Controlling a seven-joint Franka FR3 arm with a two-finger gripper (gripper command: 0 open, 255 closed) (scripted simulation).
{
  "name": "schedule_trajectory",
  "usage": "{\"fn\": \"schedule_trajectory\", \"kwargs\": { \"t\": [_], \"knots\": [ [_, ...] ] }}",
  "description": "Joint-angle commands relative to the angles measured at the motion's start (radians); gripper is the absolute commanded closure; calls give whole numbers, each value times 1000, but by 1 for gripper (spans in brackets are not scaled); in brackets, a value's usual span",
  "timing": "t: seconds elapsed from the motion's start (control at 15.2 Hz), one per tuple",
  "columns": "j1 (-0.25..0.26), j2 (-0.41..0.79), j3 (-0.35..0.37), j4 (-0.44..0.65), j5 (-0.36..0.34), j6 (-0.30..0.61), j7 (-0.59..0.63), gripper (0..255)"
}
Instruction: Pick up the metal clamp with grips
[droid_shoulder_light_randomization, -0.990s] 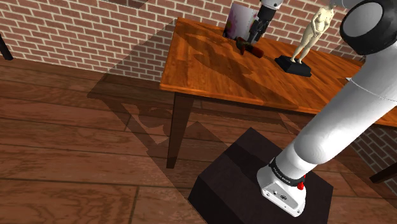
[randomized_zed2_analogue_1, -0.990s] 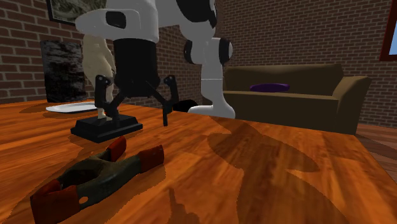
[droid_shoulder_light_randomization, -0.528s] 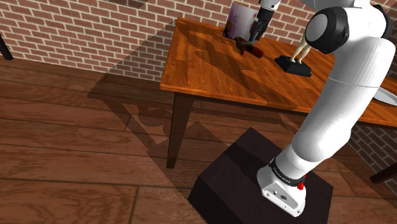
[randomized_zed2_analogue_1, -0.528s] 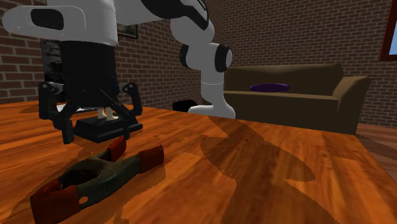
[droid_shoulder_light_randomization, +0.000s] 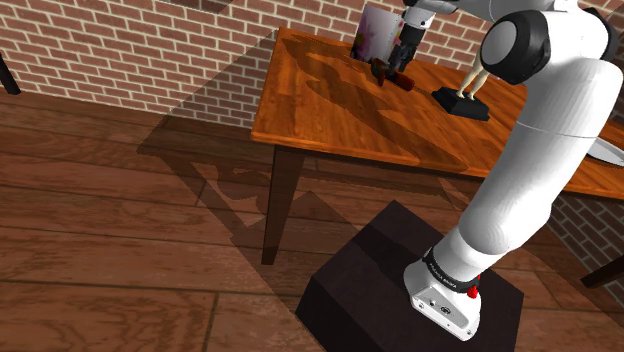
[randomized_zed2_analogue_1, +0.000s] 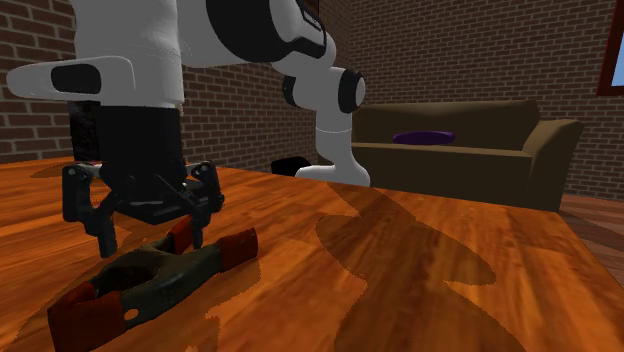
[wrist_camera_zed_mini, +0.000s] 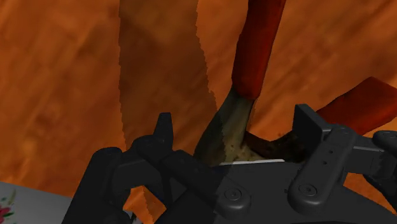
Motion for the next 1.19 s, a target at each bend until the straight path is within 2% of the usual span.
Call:
{"fn": "schedule_trajectory", "kwargs": {
  "t": [0.0,0.59,1.12],
  "knots": [
    [0,-2,0,-8,-1,6,-1,255],
    [1,0,0,-8,0,8,0,255],
    [-16,26,-3,137,11,-112,-3,255]
  ]
}}
